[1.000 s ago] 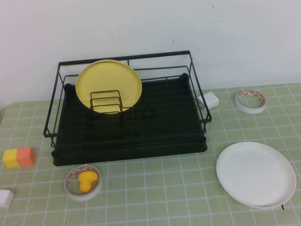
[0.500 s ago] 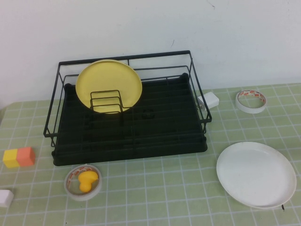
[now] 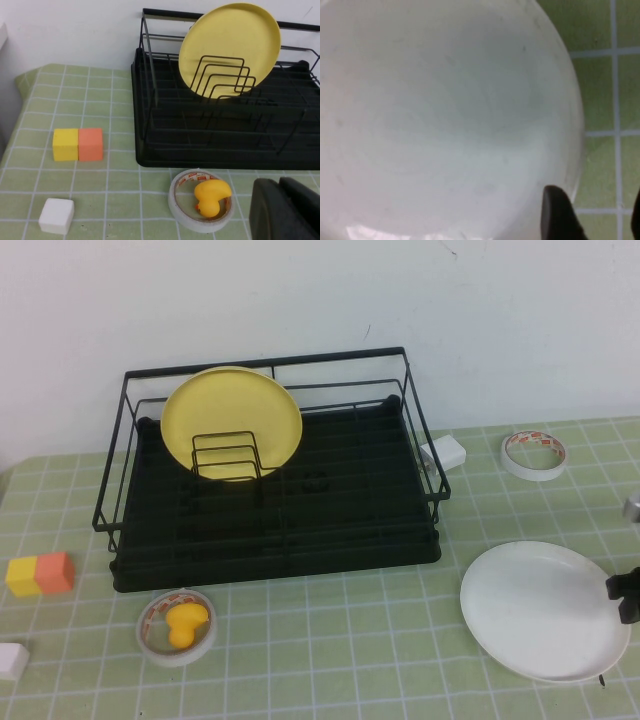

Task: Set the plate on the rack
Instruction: Pick up the plate from the table, then hand over the plate, then place the plate on the rack

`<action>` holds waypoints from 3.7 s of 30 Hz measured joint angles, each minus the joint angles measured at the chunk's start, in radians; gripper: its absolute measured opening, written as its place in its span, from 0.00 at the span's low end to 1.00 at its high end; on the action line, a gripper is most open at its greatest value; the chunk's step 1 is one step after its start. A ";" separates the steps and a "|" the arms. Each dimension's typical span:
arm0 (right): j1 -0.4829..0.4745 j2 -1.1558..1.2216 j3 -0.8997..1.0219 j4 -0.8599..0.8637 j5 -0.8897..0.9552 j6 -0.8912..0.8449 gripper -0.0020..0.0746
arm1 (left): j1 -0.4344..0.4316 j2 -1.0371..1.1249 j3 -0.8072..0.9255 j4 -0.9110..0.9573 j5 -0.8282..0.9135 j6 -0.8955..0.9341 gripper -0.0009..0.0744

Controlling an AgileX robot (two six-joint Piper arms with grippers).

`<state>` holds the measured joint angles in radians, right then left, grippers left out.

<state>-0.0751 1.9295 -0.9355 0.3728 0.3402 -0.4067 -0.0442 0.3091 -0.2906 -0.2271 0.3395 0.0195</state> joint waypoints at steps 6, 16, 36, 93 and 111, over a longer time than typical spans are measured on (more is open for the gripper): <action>0.017 0.094 -0.047 0.015 -0.004 -0.045 0.42 | 0.000 0.000 0.000 -0.002 -0.002 0.000 0.01; 0.075 0.131 -0.065 0.037 -0.032 -0.101 0.12 | 0.000 0.000 0.000 -0.025 -0.006 0.000 0.01; 0.278 -0.353 -0.057 0.079 0.234 -0.160 0.04 | 0.000 0.003 0.000 -1.127 0.311 0.278 0.24; 0.796 -0.906 -0.224 0.208 0.323 -0.828 0.04 | -0.001 0.717 -0.578 -1.070 0.050 1.991 0.15; 0.796 -0.906 -0.224 -0.248 0.556 -0.354 0.02 | -0.001 1.436 -0.866 -1.468 0.076 2.890 0.15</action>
<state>0.7207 1.0237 -1.1591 0.1250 0.8965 -0.7606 -0.0457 1.7450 -1.1571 -1.6952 0.4156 2.9099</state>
